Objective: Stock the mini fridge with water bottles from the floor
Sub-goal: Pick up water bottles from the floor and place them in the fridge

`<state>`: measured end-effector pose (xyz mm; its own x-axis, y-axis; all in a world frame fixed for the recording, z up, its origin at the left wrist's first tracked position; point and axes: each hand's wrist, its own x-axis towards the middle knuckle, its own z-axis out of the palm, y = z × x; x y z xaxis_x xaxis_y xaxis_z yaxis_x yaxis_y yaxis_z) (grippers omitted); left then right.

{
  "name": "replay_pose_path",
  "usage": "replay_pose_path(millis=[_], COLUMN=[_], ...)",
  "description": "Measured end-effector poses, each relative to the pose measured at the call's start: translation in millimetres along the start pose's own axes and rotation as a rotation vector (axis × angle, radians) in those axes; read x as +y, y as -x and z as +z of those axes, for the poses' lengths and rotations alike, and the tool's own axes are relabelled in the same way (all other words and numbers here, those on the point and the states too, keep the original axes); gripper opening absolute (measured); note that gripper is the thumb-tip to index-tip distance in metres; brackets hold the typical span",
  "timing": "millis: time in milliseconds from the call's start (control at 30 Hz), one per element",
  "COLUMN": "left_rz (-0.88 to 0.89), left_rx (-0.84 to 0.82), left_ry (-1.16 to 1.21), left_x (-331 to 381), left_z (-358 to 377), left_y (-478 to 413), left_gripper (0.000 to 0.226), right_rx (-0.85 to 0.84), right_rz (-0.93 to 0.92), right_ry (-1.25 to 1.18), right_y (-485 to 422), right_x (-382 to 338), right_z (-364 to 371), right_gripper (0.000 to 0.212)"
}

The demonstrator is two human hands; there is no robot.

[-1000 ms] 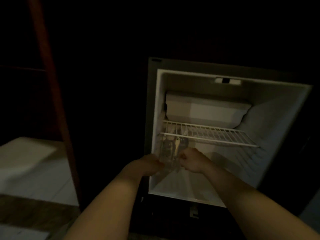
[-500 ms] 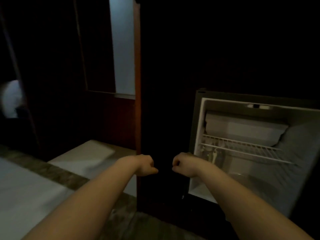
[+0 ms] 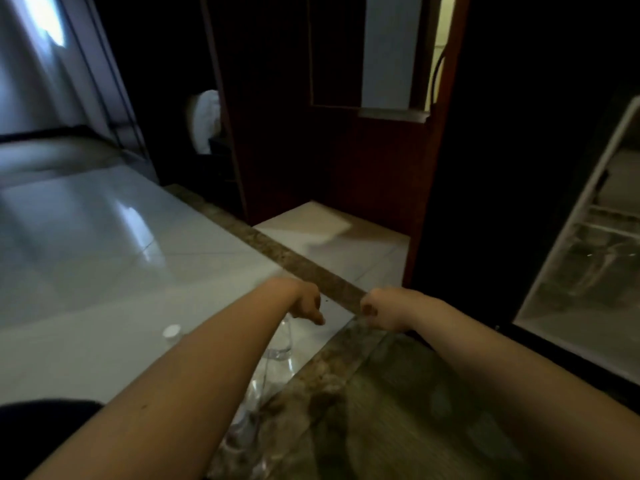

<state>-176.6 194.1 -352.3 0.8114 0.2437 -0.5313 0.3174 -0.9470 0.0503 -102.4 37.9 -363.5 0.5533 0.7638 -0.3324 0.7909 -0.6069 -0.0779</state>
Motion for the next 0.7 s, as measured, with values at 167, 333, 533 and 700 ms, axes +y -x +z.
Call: replay_pose_path(millis=[167,333,533,700], left_rz=[-0.138,-0.259,-0.339,-0.333], left_rx=[-0.052,0.009,0.079,0.068], left_ry=[-0.002,0.059,0.165,0.208], left_x=[-57.0,-106.1,-146.7,-163.4], left_z=[31.9,49.8,67.0,79.5], left_y=[-2.8,-9.2,-23.8,-38.9], left_gripper=[0.054,0.06,0.077,0.074], right_rx=[-0.124,-0.212,-0.257,-0.279], right_rz=[-0.079,-0.102,-0.102,-0.108], right_ry=[0.081,0.055,0.036,-0.055], right_y=[-22.0,-43.7,-75.2,-105.8], right_x=[-36.5,-64.8,-88.3,-105.9], right_z=[40.3,70.1,81.8,95.9], right_gripper=[0.025,0.028,0.035,0.047])
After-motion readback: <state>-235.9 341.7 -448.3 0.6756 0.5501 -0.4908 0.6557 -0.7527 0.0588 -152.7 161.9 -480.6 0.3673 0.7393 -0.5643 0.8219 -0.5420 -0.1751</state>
